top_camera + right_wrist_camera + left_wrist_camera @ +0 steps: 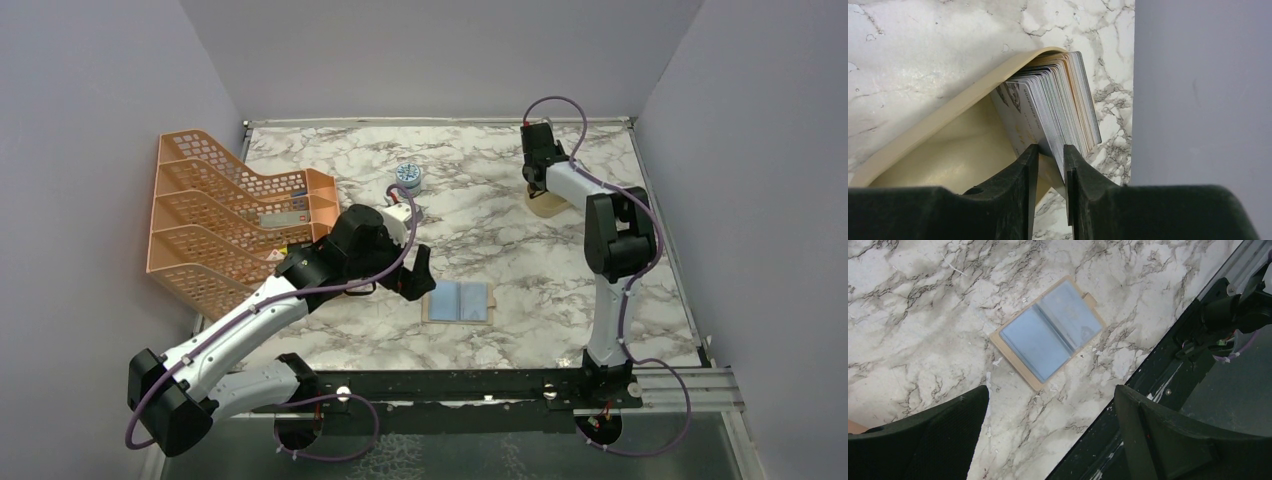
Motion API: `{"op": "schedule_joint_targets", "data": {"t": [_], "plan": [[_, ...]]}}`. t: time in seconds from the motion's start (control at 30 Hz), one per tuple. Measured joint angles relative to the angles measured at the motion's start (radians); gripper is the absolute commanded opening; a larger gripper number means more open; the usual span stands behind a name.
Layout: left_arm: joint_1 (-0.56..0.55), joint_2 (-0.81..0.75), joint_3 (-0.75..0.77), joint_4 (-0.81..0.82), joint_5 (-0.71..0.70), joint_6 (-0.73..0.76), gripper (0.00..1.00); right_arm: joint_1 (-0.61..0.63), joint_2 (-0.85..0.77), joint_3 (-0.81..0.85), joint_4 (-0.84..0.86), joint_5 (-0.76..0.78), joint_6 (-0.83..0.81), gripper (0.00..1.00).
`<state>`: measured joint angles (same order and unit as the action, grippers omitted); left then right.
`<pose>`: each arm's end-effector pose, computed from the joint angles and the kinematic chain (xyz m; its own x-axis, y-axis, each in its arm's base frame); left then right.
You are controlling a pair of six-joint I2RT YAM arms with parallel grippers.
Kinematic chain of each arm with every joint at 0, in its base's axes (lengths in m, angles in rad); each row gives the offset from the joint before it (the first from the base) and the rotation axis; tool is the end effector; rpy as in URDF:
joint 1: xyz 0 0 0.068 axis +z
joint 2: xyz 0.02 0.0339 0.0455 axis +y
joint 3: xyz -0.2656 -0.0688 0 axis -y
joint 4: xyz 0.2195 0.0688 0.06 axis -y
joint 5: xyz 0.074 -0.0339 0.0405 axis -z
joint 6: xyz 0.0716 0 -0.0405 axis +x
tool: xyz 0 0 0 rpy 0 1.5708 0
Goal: Put the credit cards into the card holder
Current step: Pick up the credit card from the storage box.
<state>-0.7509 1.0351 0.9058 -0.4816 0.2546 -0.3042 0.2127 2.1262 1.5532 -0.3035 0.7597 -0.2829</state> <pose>0.1538 -0.1682 0.2909 -0.6431 0.2036 -0.7382 0.6483 0.6580 -0.3832 0.4577 0.0484 0.1738 -0.7988 -0.3796 -0.4667 0.0570 0.7246 -0.6868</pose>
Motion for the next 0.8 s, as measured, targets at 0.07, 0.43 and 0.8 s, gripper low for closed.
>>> {"op": "schedule_joint_targets", "data": {"t": [0.07, 0.43, 0.8], "plan": [[0.008, 0.000, -0.003, 0.001, 0.011, 0.000, 0.99, 0.003, -0.009, 0.000, -0.010, 0.003, 0.002, 0.22], [0.035, 0.013, -0.005, 0.011, 0.033, -0.003, 0.96, 0.060, -0.103, 0.000, -0.132, 0.000, 0.093, 0.01], [0.037, 0.115, -0.006, 0.023, 0.028, -0.041, 0.87, 0.146, -0.415, -0.048, -0.321, -0.192, 0.329, 0.01]]}}
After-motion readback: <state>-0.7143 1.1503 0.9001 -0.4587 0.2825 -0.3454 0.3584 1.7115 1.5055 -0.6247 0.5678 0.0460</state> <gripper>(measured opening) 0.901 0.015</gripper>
